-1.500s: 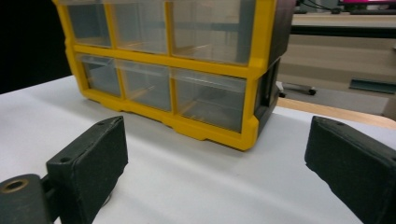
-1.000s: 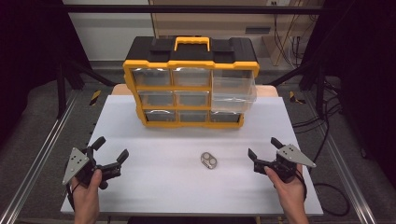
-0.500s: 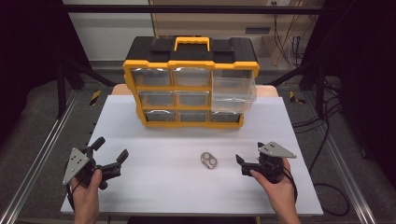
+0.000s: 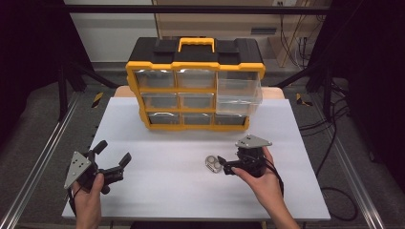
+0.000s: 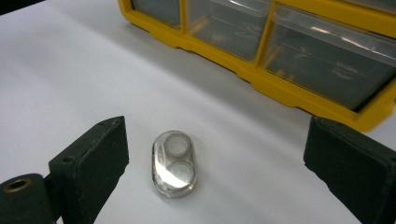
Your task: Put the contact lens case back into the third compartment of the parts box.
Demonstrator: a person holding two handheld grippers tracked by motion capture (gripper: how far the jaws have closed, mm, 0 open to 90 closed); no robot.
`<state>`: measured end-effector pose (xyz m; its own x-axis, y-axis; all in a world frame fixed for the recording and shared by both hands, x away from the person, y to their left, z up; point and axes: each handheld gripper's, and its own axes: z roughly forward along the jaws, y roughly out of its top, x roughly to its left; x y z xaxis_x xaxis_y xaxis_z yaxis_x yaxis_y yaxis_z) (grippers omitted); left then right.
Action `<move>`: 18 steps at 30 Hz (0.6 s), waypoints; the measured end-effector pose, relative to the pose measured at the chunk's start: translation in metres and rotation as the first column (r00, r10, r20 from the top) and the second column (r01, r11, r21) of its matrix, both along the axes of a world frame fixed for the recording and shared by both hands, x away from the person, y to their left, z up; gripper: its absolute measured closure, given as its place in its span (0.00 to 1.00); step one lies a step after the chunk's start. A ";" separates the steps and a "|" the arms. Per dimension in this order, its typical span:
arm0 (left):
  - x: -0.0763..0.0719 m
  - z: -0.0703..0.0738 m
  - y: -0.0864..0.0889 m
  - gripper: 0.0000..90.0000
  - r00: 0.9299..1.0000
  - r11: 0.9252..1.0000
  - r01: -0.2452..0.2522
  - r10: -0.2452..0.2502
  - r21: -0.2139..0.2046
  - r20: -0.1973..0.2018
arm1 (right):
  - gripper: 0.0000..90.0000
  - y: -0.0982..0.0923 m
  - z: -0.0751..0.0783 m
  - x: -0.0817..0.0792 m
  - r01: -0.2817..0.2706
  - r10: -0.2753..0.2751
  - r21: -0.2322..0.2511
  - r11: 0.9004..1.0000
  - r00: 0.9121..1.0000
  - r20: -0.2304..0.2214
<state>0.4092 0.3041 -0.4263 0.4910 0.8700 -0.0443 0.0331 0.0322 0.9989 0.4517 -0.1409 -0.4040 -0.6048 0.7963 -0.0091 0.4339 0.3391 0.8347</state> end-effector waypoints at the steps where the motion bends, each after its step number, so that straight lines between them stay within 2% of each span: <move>1: 0.000 0.000 0.000 0.01 1.000 1.000 0.000 0.000 0.000 0.000 | 0.08 0.000 0.000 0.000 0.000 0.000 0.000 1.000 1.000 0.000; 7: 0.001 -0.001 -0.001 0.01 1.000 1.000 0.004 -0.004 0.002 -0.006 | 0.08 0.020 -0.012 0.007 -0.037 0.035 -0.039 0.999 0.998 -0.058; 8: 0.001 -0.001 -0.001 0.01 1.000 1.000 0.005 -0.005 0.002 -0.005 | 0.08 0.026 -0.017 0.011 -0.042 0.037 -0.064 0.997 0.996 -0.078; 9: 0.001 0.000 -0.001 0.01 1.000 1.000 0.005 -0.005 0.001 -0.004 | 0.08 0.026 -0.017 0.011 -0.042 0.037 -0.064 0.997 0.996 -0.078; 15: 0.002 -0.001 0.000 0.01 1.000 1.000 0.005 -0.005 0.001 -0.006 | 0.08 0.034 -0.033 0.024 -0.059 0.044 -0.087 0.994 0.986 -0.158; 18: 0.002 -0.001 -0.001 0.01 1.000 1.000 0.008 -0.008 0.001 -0.007 | 0.08 0.034 -0.038 0.027 -0.054 0.035 -0.103 0.993 0.983 -0.180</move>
